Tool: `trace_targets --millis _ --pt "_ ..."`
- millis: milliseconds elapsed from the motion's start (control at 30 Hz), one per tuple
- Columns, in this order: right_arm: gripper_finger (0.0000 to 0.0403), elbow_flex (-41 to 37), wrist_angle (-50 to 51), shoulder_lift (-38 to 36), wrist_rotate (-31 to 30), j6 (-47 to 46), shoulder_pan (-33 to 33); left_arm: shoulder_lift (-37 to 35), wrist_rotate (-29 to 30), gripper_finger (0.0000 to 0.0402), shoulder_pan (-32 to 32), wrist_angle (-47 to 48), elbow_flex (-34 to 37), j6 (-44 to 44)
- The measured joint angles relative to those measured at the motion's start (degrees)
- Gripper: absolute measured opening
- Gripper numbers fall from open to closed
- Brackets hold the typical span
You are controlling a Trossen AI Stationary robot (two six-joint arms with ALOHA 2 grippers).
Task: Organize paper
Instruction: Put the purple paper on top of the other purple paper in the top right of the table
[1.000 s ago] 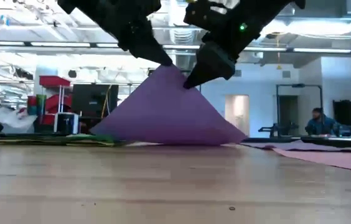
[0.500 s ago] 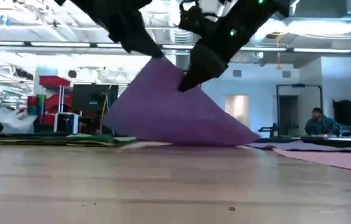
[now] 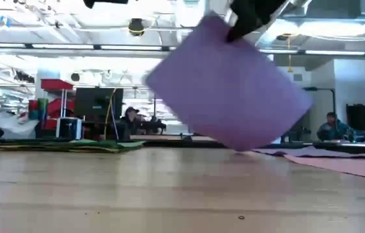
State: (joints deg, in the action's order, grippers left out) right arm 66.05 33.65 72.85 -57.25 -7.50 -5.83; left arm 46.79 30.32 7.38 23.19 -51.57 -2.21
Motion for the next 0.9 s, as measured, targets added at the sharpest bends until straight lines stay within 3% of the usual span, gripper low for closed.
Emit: trace_targets --millis 300,567,900 --pt "0.0 -0.3 23.5 -11.3 2.9 -16.7 18.1 -3.3 4.9 0.0 -0.2 0.4 6.2 3.5" --pt "0.0 -7.5 22.9 -12.2 13.5 -17.7 30.9 -3.3 5.1 0.0 -1.9 -0.6 9.3 5.1" --pt "0.0 -14.1 16.0 -12.1 19.7 -15.0 37.2 -3.3 5.1 0.0 -2.6 -0.3 9.5 4.9"
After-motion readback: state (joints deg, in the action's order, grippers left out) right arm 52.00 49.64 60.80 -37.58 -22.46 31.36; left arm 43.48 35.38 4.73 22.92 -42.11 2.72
